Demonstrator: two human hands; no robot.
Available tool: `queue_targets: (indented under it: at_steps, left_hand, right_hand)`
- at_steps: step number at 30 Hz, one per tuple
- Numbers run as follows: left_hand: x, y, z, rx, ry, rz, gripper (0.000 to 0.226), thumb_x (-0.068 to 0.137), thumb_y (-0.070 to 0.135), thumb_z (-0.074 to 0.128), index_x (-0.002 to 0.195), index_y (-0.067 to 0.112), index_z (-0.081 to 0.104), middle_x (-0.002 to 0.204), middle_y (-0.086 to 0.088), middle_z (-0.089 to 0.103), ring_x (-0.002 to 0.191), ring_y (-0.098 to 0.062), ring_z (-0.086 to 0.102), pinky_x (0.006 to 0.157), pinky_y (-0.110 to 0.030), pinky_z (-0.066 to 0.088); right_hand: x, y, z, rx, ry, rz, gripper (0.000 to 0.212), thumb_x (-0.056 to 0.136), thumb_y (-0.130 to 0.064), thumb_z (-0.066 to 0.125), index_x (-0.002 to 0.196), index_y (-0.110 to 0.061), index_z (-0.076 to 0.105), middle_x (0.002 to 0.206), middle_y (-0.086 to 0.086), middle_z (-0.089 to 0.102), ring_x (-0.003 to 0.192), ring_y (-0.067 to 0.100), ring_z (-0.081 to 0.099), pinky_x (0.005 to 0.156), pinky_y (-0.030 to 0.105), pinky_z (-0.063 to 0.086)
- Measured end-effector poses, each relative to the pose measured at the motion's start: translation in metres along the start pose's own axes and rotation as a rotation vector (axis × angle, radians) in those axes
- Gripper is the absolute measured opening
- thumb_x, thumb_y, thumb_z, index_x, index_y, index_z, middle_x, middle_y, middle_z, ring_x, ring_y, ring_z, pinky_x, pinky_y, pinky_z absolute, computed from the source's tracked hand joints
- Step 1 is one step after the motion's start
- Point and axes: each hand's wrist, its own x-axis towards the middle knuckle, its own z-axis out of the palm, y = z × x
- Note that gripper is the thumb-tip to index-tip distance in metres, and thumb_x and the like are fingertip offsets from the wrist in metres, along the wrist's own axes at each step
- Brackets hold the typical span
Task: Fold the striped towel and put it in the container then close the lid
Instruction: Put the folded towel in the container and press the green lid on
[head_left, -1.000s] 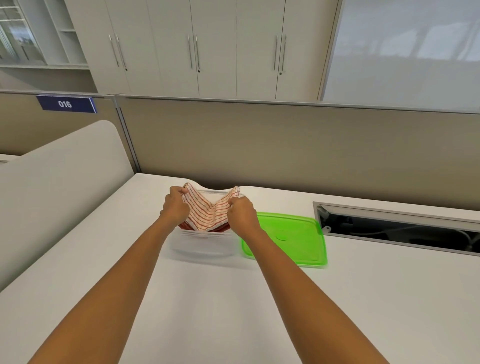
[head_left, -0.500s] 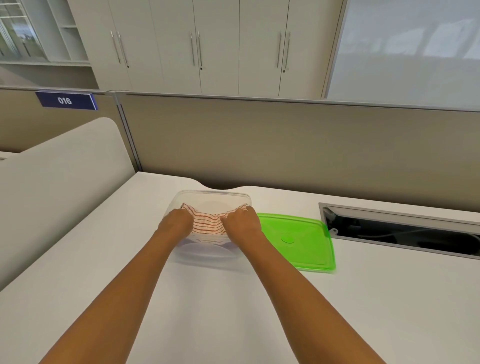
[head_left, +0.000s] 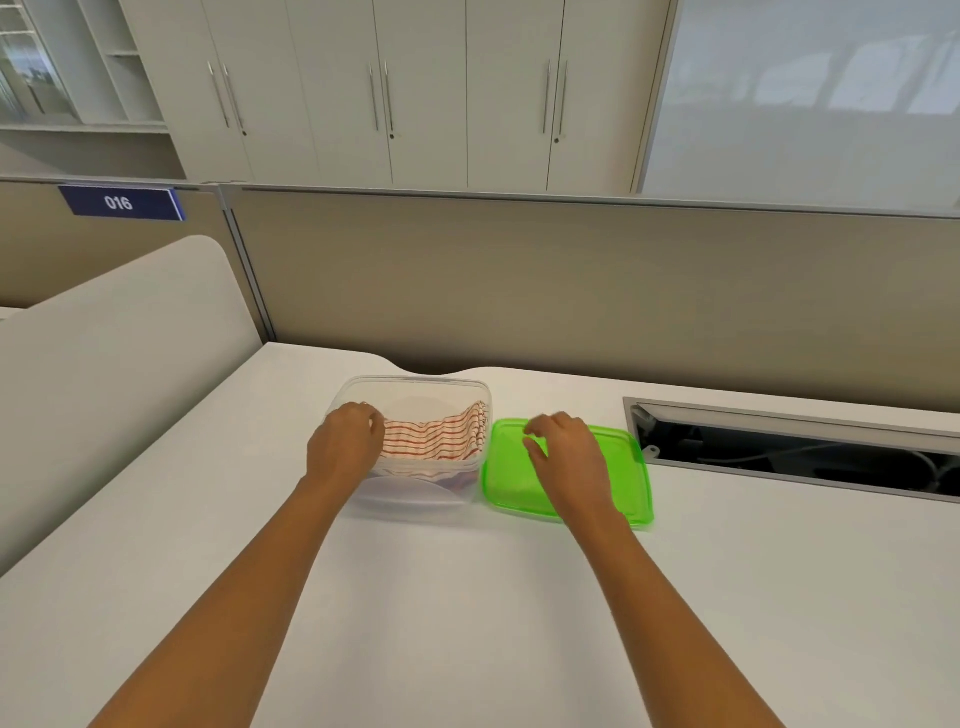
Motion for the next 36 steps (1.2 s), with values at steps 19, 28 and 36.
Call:
queue_targets:
  at_steps: [19, 28, 36]
  left_hand:
    - [-0.049, 0.015, -0.013, -0.27, 0.124, 0.039, 0.025, 0.09, 0.023, 0.055, 0.109, 0.013, 0.066, 0.12, -0.01, 0.066, 0.104, -0.027, 0.061, 0.081, -0.036, 0.053]
    - [-0.039, 0.048, -0.038, -0.719, 0.019, 0.071, 0.025, 0.09, 0.035, 0.053, 0.102, 0.018, 0.067, 0.104, 0.002, 0.068, 0.091, -0.01, 0.06, 0.074, -0.017, 0.045]
    - [-0.049, 0.066, -0.041, -1.064, -0.211, 0.12, 0.034, 0.089, 0.044, 0.048, 0.095, 0.015, 0.064, 0.089, 0.004, 0.067, 0.085, -0.012, 0.06, 0.081, -0.026, 0.047]
  right_hand:
    - [-0.058, 0.06, -0.027, -0.146, -0.179, -0.019, 0.026, 0.086, 0.0, 0.048, 0.108, -0.009, 0.06, 0.111, 0.01, 0.06, 0.103, 0.028, 0.051, 0.087, 0.037, 0.039]
    - [-0.026, 0.005, -0.152, -0.075, 0.036, -0.103, 0.02, 0.08, -0.024, 0.07, 0.1, -0.024, 0.066, 0.101, -0.004, 0.069, 0.098, 0.023, 0.06, 0.082, 0.035, 0.042]
    - [0.005, -0.032, -0.183, 0.347, -0.075, 0.0, 0.026, 0.079, -0.032, 0.072, 0.105, -0.028, 0.069, 0.094, -0.006, 0.068, 0.09, 0.013, 0.059, 0.076, 0.028, 0.047]
